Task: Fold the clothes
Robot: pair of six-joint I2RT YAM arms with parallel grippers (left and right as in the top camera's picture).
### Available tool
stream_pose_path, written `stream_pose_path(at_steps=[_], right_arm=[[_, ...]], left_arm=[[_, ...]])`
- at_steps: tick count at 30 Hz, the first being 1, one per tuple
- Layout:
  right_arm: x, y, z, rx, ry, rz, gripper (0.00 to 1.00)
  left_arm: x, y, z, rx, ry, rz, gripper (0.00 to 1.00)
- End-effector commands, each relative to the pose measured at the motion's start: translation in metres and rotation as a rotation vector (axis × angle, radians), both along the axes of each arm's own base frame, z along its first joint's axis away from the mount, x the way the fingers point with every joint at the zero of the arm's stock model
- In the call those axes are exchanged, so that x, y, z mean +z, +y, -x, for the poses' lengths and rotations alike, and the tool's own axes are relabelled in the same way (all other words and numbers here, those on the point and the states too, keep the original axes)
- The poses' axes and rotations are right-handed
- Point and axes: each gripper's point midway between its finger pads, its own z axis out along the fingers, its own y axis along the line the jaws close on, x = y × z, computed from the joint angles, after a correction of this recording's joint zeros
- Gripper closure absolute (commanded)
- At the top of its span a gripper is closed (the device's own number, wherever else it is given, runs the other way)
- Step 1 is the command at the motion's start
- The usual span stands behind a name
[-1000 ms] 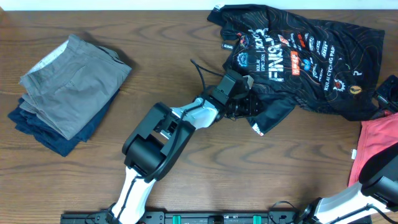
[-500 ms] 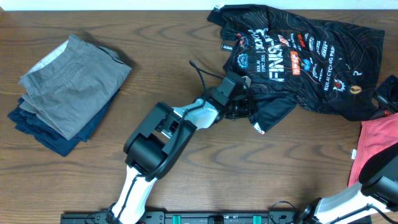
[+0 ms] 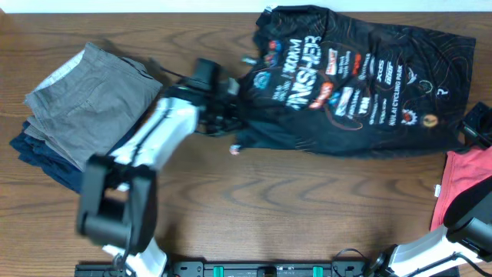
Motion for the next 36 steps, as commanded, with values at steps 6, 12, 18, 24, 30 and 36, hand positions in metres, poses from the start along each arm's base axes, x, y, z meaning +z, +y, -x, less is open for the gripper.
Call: stream_pose_path(at_steps=[6,12,18,24,30,36], right_arm=[[-0.03,0.002,0.046,-0.07,0.179,0.002,0.99],[-0.052,0.007,0.073,-0.127,0.245,-0.055,0.99],[-0.055,0.006,0.081,-0.181,0.239,-0.092,0.99],[-0.053,0.003,0.084,-0.2,0.226,-0.093,0.99],[-0.047,0.003,0.078,-0.202,0.181,-0.084,0.99],[-0.054,0.009,0.035,-0.124,-0.016,-0.166,0.99]], left_arm=[[0.012,0.072,0.036,0.073,0.147,-0.088,0.94],[0.006,0.103,0.076,0.104,0.338,-0.179,0.94],[0.014,0.115,0.095,0.131,0.389,-0.228,0.93],[0.025,0.115,0.12,0.164,0.402,-0.232,0.94],[0.032,0.115,0.13,0.188,0.286,-0.207,0.94],[0.048,0.111,0.054,0.238,-0.06,-0.144,0.94]])
